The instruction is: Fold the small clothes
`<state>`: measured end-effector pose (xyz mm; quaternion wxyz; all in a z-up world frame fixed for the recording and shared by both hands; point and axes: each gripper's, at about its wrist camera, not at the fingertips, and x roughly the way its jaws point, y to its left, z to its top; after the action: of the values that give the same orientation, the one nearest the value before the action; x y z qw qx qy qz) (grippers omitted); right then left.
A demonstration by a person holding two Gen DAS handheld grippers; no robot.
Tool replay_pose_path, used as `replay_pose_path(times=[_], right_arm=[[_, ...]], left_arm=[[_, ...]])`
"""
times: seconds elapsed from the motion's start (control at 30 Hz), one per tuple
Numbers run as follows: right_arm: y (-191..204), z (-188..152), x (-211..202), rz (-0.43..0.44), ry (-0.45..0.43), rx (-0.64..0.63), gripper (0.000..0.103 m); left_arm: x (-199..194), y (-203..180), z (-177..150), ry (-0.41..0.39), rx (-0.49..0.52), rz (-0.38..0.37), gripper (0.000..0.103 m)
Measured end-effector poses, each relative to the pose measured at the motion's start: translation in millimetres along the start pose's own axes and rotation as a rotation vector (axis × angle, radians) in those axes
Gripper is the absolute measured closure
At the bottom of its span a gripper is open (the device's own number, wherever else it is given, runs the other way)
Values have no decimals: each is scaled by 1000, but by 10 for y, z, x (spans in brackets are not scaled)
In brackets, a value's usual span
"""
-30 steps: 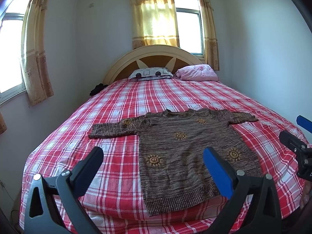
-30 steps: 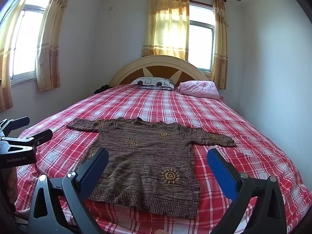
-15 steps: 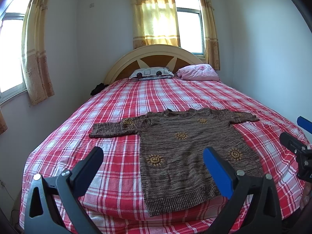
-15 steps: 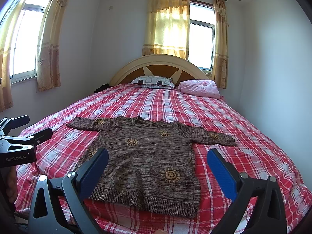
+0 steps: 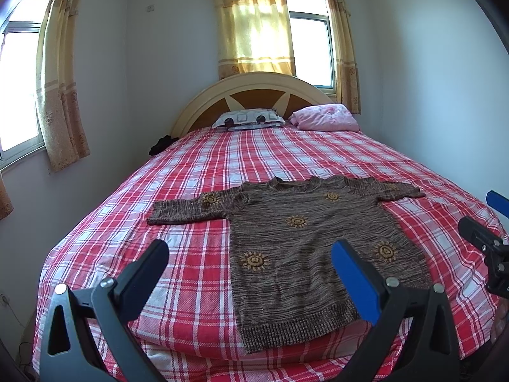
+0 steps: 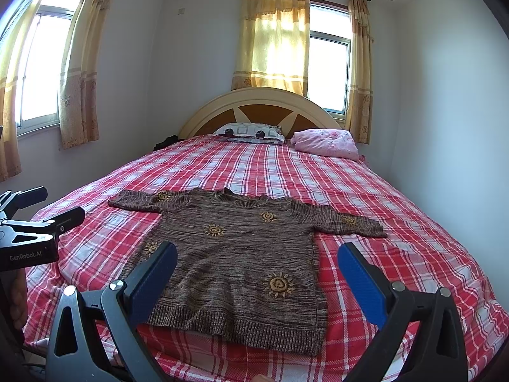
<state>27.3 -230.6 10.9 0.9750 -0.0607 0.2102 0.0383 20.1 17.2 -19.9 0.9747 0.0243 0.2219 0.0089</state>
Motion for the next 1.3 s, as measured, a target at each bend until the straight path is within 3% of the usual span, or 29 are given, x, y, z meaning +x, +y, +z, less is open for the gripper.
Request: replay_pose_path(times=[0.3, 0.57, 1.03, 1.3], right_arm=[[-14, -27, 81, 2, 18, 1, 2], [-82, -94, 351, 17, 58, -6, 2], [-616, -138, 1249, -2, 185, 38, 2], [-1249, -120, 1859, -38, 266, 97, 2]], left_arm=[[91, 39, -25, 10, 1, 10, 0], [430, 41, -49, 48, 8, 48, 0], [1407, 124, 76, 121, 57, 140, 0], [2200, 257, 128, 168, 85, 220, 0]])
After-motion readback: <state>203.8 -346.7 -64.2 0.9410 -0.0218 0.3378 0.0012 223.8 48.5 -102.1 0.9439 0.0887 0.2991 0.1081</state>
